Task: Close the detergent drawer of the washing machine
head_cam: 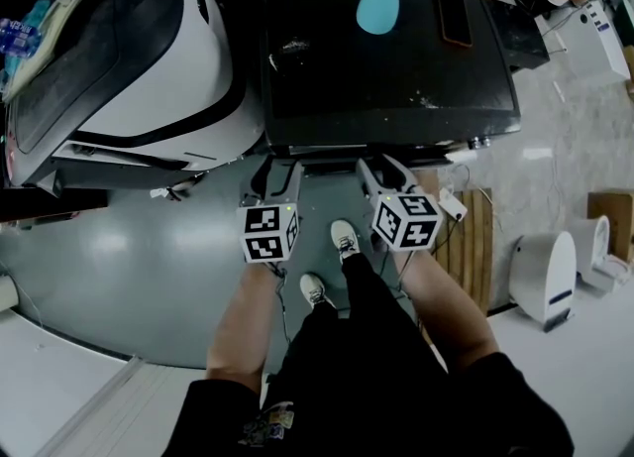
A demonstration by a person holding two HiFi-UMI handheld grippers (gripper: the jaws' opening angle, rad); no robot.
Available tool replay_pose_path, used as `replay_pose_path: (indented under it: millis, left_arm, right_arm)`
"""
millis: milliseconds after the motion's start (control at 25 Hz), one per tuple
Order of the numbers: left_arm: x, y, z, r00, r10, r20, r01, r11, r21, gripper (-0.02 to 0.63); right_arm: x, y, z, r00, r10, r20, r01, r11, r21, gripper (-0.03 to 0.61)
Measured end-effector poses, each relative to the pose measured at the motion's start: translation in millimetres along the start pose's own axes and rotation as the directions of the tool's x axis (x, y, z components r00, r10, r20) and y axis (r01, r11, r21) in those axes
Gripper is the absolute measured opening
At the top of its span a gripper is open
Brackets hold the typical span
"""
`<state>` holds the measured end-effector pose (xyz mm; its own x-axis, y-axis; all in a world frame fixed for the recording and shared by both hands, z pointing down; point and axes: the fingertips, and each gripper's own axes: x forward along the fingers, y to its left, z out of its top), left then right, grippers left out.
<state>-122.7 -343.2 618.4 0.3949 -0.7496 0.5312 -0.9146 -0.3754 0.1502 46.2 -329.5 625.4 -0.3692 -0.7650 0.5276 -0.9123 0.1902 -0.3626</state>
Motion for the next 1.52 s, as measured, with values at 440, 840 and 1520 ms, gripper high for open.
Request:
replay_pose_path:
  millis: [440,840,1520]
  left_arm:
    - [9,6,7,0.999,0.038,-0.006,-0.039,0.999,-0.031,0.207]
    - [10,8,8,0.999,0.05,-0.006,-0.051,0.997,-0.056,0.207]
    - [-75,2,26,0.996,-0.019,0.085,0.019,1.0,0.0,0.005]
  right_arm:
    - [10,-4,6,0.999,-0.034,-0.003,0.035,0.996,0.08,0.158]
    - [11,-3,6,0.998,-0.059,0.011,0.057,0.993,0.107,0.158]
    - [-50,31,32,0.996,-0.013,0.089,0.021,0.996,-0.089,-0.003]
